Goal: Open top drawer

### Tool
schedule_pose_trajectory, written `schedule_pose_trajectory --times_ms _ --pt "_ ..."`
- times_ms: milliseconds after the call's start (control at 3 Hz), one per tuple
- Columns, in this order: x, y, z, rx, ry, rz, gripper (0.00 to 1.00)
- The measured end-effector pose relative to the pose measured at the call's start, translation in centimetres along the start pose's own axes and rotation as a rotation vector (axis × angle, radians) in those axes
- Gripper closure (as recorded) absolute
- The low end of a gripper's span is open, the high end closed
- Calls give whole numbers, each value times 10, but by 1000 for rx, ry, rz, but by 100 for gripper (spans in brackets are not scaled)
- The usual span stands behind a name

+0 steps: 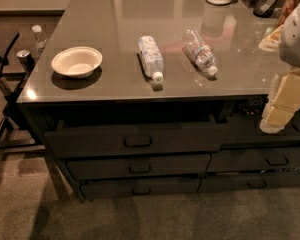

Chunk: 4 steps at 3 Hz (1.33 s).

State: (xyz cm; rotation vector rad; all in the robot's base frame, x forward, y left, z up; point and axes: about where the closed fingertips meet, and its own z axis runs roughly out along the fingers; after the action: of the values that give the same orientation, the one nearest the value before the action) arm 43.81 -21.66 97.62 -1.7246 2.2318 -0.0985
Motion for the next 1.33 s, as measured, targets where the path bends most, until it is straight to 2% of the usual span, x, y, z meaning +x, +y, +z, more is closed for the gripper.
schedule_pose_trajectory --times_ms 667,1000,1333 --pt "-1 4 8 -9 -1 4 0" --pt "-4 21 40 -36 13 13 0" --pt "-13 41 84 -93 12 11 0"
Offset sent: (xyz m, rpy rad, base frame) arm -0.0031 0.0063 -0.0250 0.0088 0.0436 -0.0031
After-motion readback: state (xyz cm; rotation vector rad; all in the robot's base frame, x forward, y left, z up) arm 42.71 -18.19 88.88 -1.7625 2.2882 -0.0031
